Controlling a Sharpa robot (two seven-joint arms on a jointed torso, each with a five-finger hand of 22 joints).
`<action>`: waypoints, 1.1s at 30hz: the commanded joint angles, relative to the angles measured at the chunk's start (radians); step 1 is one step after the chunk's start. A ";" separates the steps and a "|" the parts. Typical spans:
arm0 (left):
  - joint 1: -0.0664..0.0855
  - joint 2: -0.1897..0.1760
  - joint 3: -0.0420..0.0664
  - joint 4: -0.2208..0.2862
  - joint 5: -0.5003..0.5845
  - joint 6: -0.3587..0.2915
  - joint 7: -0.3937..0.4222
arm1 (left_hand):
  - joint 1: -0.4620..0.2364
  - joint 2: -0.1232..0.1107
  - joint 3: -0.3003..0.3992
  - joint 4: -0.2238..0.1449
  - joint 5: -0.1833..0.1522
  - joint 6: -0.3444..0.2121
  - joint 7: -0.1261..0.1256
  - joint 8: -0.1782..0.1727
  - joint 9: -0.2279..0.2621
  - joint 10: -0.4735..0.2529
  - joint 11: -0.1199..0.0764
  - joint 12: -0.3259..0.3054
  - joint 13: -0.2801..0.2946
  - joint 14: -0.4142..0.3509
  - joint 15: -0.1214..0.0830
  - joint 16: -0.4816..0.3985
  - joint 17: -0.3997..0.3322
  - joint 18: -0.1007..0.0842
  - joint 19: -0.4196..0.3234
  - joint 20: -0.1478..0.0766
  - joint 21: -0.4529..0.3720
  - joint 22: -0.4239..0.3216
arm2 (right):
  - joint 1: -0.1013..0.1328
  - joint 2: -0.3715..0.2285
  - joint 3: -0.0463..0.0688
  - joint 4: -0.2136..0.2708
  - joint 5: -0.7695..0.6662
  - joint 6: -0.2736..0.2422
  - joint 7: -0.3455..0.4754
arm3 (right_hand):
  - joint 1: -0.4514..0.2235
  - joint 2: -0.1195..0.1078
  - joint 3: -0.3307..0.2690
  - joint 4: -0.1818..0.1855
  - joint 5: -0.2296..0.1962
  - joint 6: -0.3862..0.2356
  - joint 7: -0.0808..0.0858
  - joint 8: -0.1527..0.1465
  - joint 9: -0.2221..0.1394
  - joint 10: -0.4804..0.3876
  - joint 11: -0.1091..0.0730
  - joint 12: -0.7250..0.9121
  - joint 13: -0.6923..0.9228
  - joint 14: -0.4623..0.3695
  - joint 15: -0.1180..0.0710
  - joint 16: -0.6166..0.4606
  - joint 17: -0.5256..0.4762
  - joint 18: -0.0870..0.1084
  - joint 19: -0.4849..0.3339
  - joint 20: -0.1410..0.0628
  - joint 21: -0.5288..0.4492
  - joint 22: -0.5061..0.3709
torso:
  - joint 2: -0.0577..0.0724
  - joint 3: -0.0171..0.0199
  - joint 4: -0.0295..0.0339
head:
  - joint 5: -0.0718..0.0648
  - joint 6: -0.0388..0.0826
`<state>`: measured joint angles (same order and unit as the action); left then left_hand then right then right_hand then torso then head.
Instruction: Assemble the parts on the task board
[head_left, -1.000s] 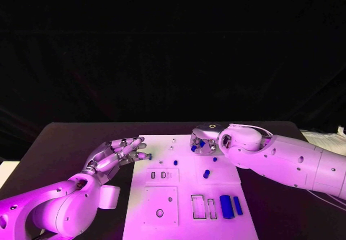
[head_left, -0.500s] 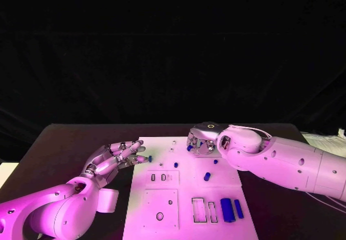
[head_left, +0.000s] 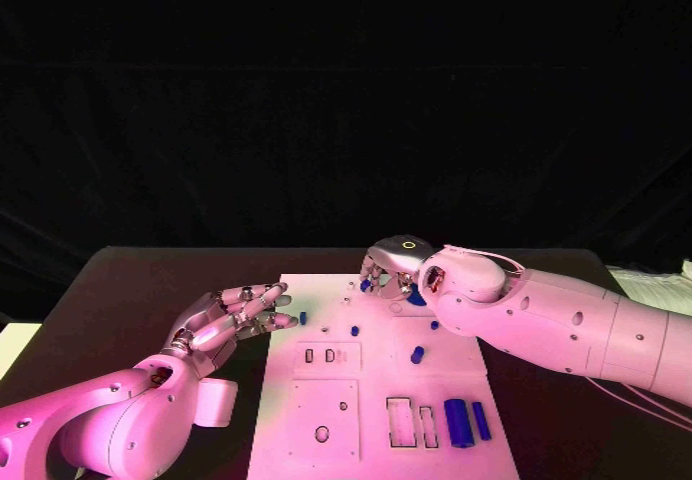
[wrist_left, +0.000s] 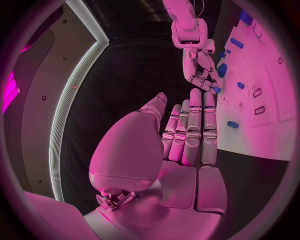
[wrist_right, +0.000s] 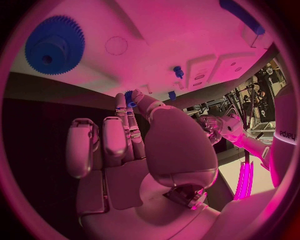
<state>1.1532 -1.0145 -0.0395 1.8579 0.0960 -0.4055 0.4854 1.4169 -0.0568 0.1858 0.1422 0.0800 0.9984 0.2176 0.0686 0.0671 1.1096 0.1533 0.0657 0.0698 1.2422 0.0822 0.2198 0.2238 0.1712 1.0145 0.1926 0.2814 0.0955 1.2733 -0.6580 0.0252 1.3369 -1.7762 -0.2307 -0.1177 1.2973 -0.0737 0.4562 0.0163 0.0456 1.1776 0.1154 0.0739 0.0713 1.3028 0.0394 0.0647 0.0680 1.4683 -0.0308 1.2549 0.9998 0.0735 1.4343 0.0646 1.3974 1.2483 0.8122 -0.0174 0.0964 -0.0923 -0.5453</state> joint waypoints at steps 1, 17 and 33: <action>0.002 0.003 0.001 0.000 0.001 0.012 0.000 | -0.004 0.005 0.000 -0.009 -0.005 -0.010 0.002 -0.005 -0.002 -0.010 0.000 -0.004 -0.001 -0.001 0.005 -0.007 0.002 0.012 0.001 0.006 -0.007 -0.001 | 0.001 0.021 0.000 -0.023 -0.036 -0.032 -0.025 | -0.003 0.006 0.003 0.009 0.006 0.023 -0.014 0.005 0.024 0.006 0.003 -0.002 -0.001 0.030 -0.006 0.004 0.001 -0.010 0.005 0.001 0.006 0.001 | 0.001 0.0000 0.0007 | 0.002 0.000; 0.003 0.004 0.001 0.000 0.001 0.012 -0.005 | -0.004 0.005 0.001 -0.011 -0.005 -0.011 0.002 -0.005 -0.002 -0.011 0.001 -0.004 -0.001 -0.001 0.005 -0.008 0.003 0.012 0.001 0.006 -0.007 -0.002 | 0.002 0.078 0.000 -0.078 -0.045 -0.001 -0.028 | -0.008 -0.002 -0.001 0.019 0.005 0.020 -0.012 0.001 0.025 0.002 0.004 -0.003 -0.002 0.029 -0.006 0.006 0.002 -0.011 0.005 0.002 0.007 0.002 | 0.007 -0.0026 0.0062 | 0.002 0.004; 0.003 0.005 0.001 -0.003 0.001 0.016 -0.007 | -0.003 0.005 0.001 -0.012 -0.005 -0.012 0.003 -0.005 -0.001 -0.012 0.001 -0.004 -0.001 -0.001 0.005 -0.008 0.003 0.012 0.001 0.006 -0.007 -0.002 | 0.001 0.088 0.000 -0.085 -0.044 0.028 -0.040 | -0.010 -0.012 -0.006 0.026 0.005 0.016 -0.009 -0.004 0.025 -0.003 0.006 -0.004 -0.002 0.028 -0.004 0.008 0.002 -0.010 0.003 0.003 0.007 0.002 | 0.010 -0.0041 0.0082 | 0.002 0.005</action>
<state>1.1552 -1.0113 -0.0394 1.8542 0.0964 -0.4053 0.4744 1.4169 -0.0568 0.1861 0.1364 0.0800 0.9949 0.2211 0.0686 0.0672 1.1023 0.1534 0.0657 0.0700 1.2422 0.0822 0.2158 0.2264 0.1711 1.0145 0.1926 0.2767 0.0948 1.2749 -0.5717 0.0256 1.2535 -1.8050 -0.2276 -0.1459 1.2855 -0.0859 0.4511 0.0387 0.0484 1.1831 0.1148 0.0678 0.0714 1.3023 0.0402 0.0647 0.0663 1.4683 -0.0306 1.2588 1.0034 0.0758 1.4342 0.0646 1.4012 1.2508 0.8214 -0.0210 0.1042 -0.0895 -0.5410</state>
